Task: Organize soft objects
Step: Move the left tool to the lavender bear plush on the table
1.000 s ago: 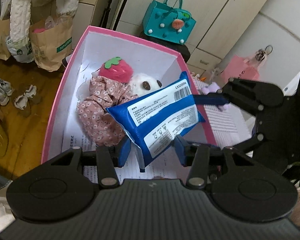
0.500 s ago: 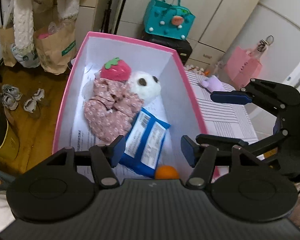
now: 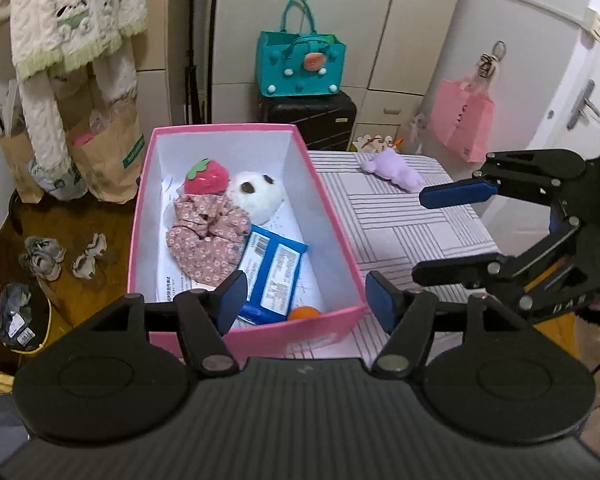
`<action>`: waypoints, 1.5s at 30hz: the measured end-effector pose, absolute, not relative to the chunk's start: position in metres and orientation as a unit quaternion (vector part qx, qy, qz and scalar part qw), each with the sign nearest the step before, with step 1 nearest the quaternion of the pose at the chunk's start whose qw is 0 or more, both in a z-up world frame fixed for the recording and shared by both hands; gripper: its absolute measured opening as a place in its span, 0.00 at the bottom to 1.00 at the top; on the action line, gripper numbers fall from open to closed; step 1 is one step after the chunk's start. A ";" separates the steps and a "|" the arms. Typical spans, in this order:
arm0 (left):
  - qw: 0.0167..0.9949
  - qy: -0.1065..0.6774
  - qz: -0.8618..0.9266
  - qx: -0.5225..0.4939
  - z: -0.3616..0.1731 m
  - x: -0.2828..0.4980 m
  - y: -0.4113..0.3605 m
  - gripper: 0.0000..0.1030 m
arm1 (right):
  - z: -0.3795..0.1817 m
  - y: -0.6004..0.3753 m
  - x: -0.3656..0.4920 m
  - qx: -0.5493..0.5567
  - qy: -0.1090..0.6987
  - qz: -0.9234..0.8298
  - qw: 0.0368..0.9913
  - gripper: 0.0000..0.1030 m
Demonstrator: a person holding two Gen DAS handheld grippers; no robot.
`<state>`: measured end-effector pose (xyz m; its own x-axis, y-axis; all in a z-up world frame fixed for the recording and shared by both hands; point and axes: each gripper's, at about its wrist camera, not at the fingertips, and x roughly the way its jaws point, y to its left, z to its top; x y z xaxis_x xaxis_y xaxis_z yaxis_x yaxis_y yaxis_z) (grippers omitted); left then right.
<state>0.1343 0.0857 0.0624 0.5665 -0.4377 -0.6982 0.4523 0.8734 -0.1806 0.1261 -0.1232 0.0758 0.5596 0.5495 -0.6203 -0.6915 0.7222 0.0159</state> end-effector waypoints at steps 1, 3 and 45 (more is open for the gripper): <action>0.884 0.392 -0.255 0.012 0.064 0.130 0.083 0.63 | 0.077 -0.126 0.123 -0.111 0.307 0.356 0.876 0.68; 0.882 0.391 -0.262 0.019 0.067 0.123 0.079 0.64 | 0.080 -0.134 0.115 -0.102 0.306 0.357 0.877 0.68; 0.849 0.385 -0.362 0.029 0.024 0.177 -0.108 0.75 | 0.002 -0.303 0.115 -0.047 0.329 0.212 0.919 0.78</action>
<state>0.1774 -0.1084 0.0237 0.4417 -0.5920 -0.6741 0.6367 0.7362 -0.2293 0.1150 -0.3034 0.0020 0.6939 0.3583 -0.6246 -0.4196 0.9061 0.0537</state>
